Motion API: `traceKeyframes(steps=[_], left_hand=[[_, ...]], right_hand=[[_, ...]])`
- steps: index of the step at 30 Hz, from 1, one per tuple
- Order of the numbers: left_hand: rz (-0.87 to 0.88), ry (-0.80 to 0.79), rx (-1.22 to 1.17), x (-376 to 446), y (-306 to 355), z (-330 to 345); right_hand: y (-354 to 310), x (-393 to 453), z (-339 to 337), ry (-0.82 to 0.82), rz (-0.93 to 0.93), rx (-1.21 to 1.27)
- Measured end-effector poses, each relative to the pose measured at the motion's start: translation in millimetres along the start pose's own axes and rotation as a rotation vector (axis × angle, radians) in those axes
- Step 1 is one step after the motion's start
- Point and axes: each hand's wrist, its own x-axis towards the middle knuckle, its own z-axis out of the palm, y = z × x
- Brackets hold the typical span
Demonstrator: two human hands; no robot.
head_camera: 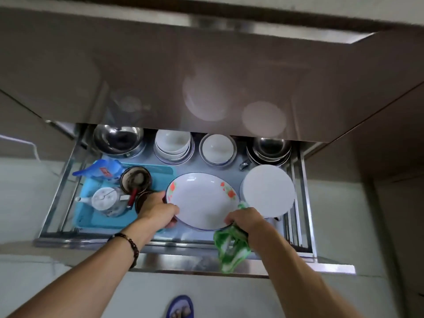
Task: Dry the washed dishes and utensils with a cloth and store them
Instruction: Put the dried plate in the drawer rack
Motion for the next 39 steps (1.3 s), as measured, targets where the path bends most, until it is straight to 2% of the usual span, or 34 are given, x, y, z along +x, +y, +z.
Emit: traceKeyframes(steps=[6, 17, 24, 27, 31, 39], left_hand=[[0.002, 0.010, 0.011, 49, -25, 28], [0.020, 0.022, 0.120, 99, -50, 65], [0.039, 0.015, 0.292, 101, -53, 76], [0.064, -0.004, 0.348, 99, -55, 79], [0.055, -0.058, 0.399, 96, -56, 83], [0.011, -0.209, 0.340, 83, -49, 73]], right_hand=[[19, 67, 15, 0.084, -0.025, -0.222], [45, 131, 27, 0.144, 0.053, -0.233], [43, 141, 25, 0.191, -0.002, -0.333], [41, 141, 32, 0.113, 0.013, -0.407], [39, 142, 41, 0.028, 0.028, -0.370], [35, 101, 25, 0.108, -0.113, -0.466]])
